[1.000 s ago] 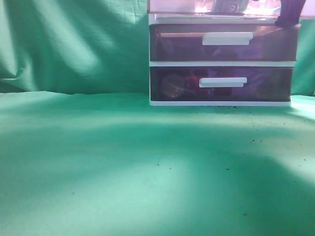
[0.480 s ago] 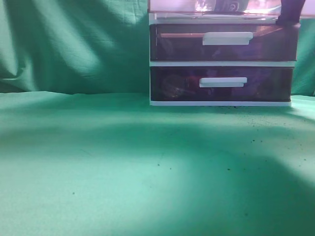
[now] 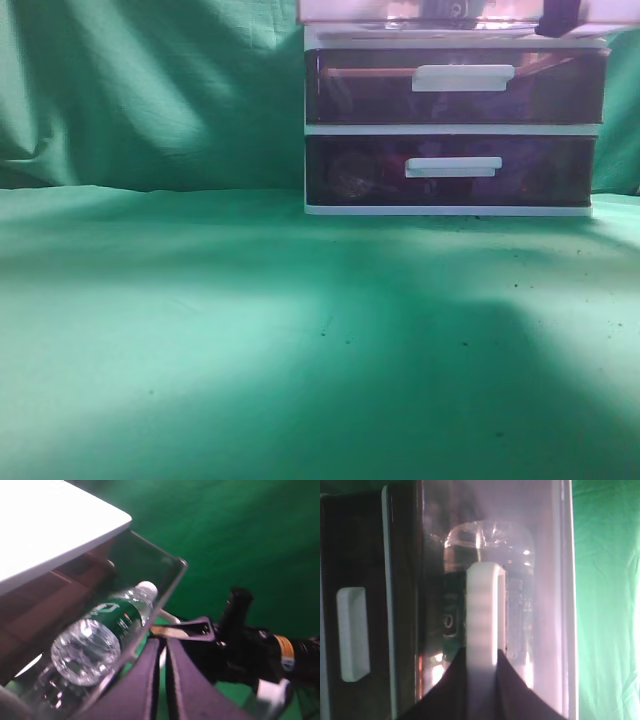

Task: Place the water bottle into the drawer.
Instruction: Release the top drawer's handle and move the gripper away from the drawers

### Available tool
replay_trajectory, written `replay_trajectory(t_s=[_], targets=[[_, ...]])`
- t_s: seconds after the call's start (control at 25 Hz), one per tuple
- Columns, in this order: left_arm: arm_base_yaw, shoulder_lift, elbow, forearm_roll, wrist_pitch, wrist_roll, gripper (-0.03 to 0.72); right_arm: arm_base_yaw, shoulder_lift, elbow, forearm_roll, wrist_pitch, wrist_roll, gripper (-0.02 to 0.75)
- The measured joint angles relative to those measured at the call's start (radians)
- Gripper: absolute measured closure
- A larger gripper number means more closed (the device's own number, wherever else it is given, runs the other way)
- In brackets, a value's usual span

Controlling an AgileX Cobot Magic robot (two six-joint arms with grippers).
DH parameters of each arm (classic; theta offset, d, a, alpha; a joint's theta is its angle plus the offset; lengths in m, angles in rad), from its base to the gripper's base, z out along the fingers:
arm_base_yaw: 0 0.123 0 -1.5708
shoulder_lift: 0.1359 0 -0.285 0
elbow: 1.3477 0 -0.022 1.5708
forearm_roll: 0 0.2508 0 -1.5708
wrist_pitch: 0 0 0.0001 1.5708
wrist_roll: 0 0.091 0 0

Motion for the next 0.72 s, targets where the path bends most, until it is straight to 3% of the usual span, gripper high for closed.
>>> replay_trajectory(t_s=[0.44, 0.72], targets=[[0.025, -0.162, 0.149, 0.0, -0.072, -0.005, 0.688, -0.076, 0.175, -0.282, -0.047, 0.081, -0.018, 0.647], [0.025, -0.2, 0.165, 0.0, -0.084, -0.005, 0.688, -0.089, 0.243, -0.382, -0.102, 0.105, -0.006, 0.647]])
